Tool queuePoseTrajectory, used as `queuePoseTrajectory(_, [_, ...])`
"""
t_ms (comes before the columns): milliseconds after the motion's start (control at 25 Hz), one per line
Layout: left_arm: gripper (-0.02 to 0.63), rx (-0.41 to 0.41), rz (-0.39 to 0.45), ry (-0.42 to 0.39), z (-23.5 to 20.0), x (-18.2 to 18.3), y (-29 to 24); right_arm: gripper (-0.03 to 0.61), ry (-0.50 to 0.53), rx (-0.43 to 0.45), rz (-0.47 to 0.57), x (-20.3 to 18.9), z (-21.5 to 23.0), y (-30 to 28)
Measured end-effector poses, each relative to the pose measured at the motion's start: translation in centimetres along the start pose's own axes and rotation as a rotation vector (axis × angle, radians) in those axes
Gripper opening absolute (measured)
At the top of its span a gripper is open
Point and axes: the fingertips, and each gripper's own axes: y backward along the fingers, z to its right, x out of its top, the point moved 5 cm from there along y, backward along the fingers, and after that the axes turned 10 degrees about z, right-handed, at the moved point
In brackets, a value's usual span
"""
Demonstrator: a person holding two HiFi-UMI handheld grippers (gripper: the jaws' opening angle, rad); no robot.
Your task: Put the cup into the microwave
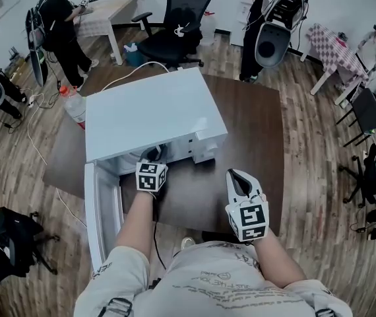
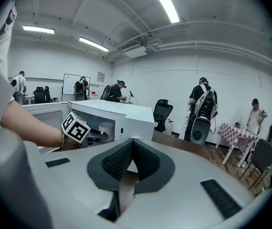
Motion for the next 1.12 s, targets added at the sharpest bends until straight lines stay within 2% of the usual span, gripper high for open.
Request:
queuePoseTrajectory(440, [0.046, 0.039, -0.069, -0.08, -0.3, -0.6, 2.3, 0.009, -0.016, 0.049, -0.009, -0.7, -1.7, 0.5])
queuePoseTrajectory(520, [0.072, 0.037, -0.076, -0.086, -0.2, -0.8, 2.6, 0.009, -0.018, 0.051, -0.001, -0.5, -1.9, 0.6])
queuePoseTrajectory(600, [0.092, 0.032, -0.077, -0.071, -0.2, -1.1, 3.0, 0.009, -0.018, 0.054, 0.006, -0.4, -2.2, 0.7])
queuePoseTrajectory(1000, [0.092, 0.084, -0.061, -0.033, -0.5, -1.3, 5.6, 0.009, -0.039, 0.06, 0.009, -0.5, -2.7, 0.7])
queuePoseTrajectory(1120, [0.086, 0.114, -0.039, 0.039, -0.2, -0.9, 7.0, 0.009, -0.055, 0.067, 0.024, -0.3, -3.2, 0.6])
